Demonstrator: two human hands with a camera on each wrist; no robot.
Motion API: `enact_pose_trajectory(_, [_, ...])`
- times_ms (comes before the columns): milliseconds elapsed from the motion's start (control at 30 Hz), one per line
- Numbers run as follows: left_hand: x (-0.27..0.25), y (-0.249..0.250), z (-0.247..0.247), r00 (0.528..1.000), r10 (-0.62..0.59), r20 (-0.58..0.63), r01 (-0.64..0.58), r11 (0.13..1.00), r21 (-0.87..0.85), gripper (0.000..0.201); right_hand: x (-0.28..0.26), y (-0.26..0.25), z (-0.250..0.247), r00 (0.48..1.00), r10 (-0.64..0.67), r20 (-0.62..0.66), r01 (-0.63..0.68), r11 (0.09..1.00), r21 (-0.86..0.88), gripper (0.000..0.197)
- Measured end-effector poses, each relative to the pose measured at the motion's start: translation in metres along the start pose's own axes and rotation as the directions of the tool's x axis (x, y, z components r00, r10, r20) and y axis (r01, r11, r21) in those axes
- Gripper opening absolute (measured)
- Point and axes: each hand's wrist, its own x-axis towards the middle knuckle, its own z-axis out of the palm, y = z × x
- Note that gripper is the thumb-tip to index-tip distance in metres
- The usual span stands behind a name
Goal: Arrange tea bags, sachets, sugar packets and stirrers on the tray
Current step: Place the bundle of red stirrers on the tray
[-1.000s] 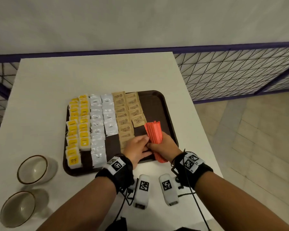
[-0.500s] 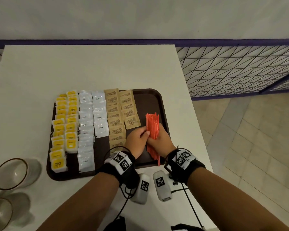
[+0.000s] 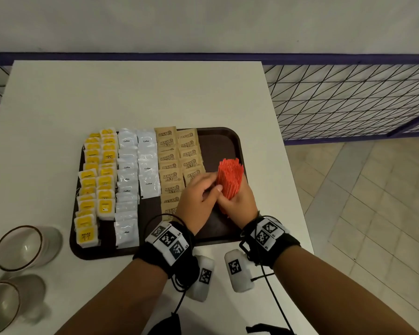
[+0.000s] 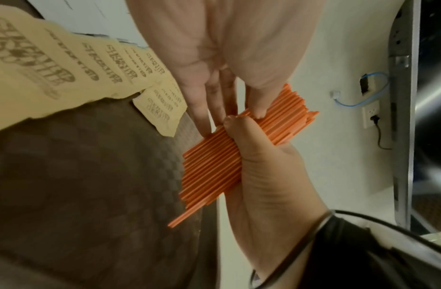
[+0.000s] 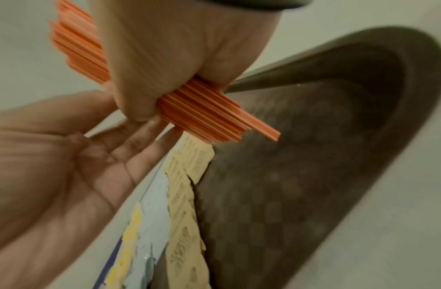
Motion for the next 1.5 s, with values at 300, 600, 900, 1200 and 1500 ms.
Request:
enact_pose_trajectory(300, [-0.020,-0.024,0.004,0.989,0.037,0.147,-0.053,0.993,0.106,0.029,-0.027,0.023,0.010,0.988,0.133,-0.072,-0.136,0.990,-0.028,0.026])
enact_pose_trajectory(600, [-0.009,-0.022,0.020,0.950,-0.247,0.188,0.232,0.968,0.102,0.031,-0.016,0.014,-0.004,0.932,0.353,0.085,-0.346,0.935,-0.081,0.035])
enact_pose_trajectory(900, [-0.006,-0.031,0.030,0.879,-0.393,0.270,0.395,0.917,0.049,0.028,-0.011,0.018,0.003,0.907,0.420,-0.011,-0.389,0.829,-0.401,0.034])
enact_pose_trajectory(1200, [0.004,-0.027,0.026,0.810,-0.483,0.333,0.445,0.875,0.188,0.024,-0.009,0.009,-0.011,0.874,0.485,0.044,-0.384,0.741,-0.551,0.045])
enact_pose_trajectory(1500, [-0.001,-0.016,0.020,0.795,-0.529,0.296,0.487,0.848,0.209,0.025,-0.023,-0.012,-0.039,0.882,0.426,0.199,-0.260,0.795,-0.549,0.023])
